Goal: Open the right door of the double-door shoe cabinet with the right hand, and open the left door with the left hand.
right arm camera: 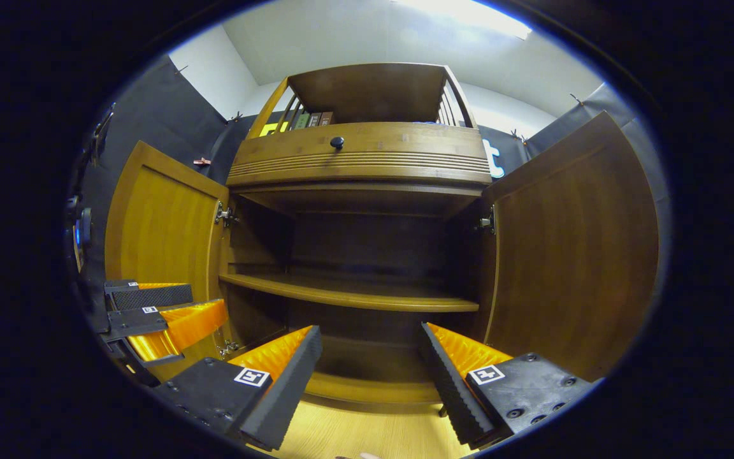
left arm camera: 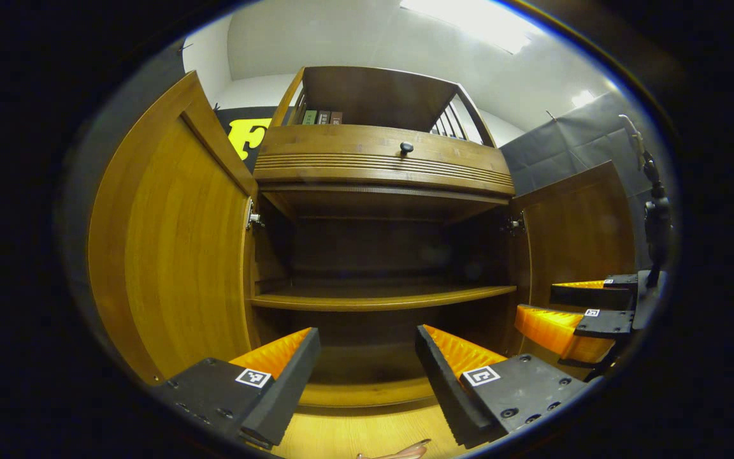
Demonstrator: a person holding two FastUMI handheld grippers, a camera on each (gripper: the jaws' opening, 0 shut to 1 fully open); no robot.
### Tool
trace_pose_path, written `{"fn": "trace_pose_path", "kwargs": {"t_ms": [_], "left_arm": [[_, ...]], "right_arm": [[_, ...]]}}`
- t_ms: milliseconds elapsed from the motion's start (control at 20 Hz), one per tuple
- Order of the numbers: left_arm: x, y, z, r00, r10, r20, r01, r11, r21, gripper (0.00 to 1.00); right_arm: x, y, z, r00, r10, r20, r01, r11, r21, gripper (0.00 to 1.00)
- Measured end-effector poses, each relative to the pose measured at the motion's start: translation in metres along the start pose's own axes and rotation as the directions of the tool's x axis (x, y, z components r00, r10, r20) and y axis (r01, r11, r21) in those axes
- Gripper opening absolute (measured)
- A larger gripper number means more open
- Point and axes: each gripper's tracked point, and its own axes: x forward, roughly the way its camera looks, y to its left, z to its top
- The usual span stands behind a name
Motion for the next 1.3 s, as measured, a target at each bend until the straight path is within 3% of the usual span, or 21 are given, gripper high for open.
{"fn": "trace_pose_path", "kwargs": {"t_ms": [950,1150,1300], "left_arm": [[0.001,0.009,-0.004,1.0,0.001,-0.011,-0.001,1.0,-0.019,0.93],[0.002,0.007,-0.003,1.0,-0.001,-0.008,0.001,1.0,-0.012,0.94],[0.004,0.005,-0.001,1.0,-0.001,-0.005,0.001,1.0,-0.002,0.93]], "right_arm": [[0.001,0.016,-0.004,0.999,0.031,-0.014,-0.031,0.999,-0.025,0.95],[0.001,0.015,-0.004,1.0,0.023,-0.009,-0.023,0.999,-0.025,0.99],[0.001,0.015,0.0,1.0,0.024,0.006,-0.024,1.0,-0.008,0.96]]}}
